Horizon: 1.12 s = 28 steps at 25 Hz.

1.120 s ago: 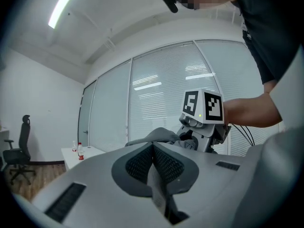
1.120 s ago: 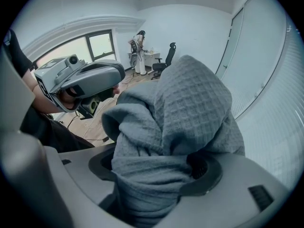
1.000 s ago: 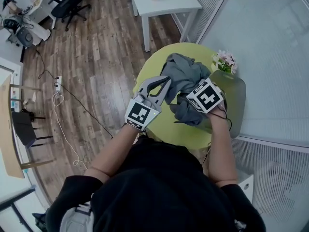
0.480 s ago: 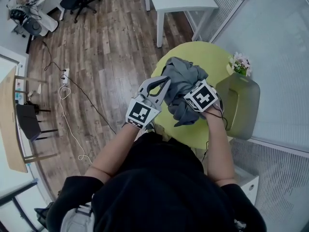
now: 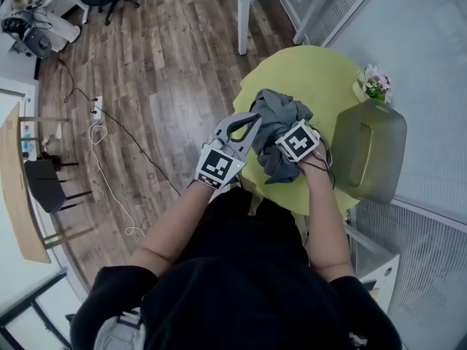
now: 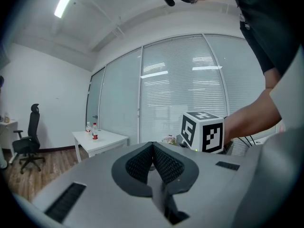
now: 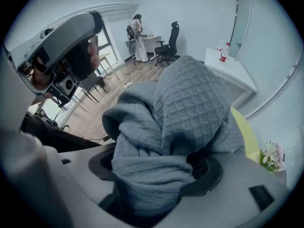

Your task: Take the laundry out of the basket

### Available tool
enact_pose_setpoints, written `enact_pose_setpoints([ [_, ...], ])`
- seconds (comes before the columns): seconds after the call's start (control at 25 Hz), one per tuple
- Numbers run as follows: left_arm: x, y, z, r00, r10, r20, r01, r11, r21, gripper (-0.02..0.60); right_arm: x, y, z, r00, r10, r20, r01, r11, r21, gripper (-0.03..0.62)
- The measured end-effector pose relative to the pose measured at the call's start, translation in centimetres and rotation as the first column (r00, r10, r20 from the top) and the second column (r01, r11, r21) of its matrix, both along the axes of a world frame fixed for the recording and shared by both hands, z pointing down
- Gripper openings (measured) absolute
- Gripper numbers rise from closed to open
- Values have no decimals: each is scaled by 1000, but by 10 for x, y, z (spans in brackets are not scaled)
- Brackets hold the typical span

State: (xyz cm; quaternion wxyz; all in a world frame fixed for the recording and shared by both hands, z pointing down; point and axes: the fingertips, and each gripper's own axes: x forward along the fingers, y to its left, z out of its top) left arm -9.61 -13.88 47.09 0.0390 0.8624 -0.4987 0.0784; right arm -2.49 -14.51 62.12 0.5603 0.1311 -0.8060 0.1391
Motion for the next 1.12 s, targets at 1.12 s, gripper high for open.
enact_pose_setpoints([
  [1.12,3,-31,119,998,-69,5,69,981,-184,6,4,-14,149,999,-43,-8,43,996,-78,407],
])
